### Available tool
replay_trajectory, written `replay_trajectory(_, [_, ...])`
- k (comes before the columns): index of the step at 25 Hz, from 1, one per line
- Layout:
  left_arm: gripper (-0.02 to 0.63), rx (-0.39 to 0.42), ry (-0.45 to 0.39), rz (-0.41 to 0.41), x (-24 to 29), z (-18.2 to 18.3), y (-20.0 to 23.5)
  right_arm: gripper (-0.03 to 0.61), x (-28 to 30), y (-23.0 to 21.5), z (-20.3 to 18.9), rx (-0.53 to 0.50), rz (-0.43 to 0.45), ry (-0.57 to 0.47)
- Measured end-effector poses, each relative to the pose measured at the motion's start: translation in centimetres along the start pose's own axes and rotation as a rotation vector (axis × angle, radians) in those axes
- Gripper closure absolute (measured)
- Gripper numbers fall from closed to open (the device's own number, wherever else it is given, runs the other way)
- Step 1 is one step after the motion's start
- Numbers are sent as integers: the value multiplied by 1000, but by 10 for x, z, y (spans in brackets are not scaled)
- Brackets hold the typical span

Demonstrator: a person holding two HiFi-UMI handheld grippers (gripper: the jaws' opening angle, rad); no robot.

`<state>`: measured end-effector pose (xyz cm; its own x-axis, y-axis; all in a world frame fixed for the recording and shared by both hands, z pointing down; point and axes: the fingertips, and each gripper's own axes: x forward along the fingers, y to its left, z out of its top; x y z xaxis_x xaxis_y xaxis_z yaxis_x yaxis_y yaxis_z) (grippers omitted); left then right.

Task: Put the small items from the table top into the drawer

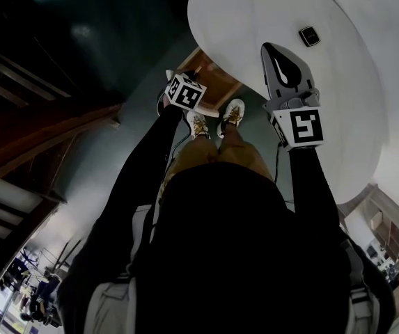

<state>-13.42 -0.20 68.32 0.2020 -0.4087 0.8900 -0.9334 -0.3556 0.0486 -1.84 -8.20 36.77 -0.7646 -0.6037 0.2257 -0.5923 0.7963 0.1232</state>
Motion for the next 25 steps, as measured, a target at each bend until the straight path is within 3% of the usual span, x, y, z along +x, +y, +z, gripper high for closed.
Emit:
replay_trajectory(8, [558, 14, -7, 25, 3, 1, 6, 552, 1, 1, -5, 6, 6, 11])
replay_trajectory(11, [495, 40, -4, 24, 5, 1, 4, 552, 2, 2, -4, 5, 9, 6])
replay_trajectory(20, [494, 36, 0, 23, 4, -5, 4, 552, 2, 3, -3, 3, 9, 5])
replay_trajectory(25, [494, 18, -99, 46, -19, 20, 10, 552, 2, 0, 1, 3, -3, -6])
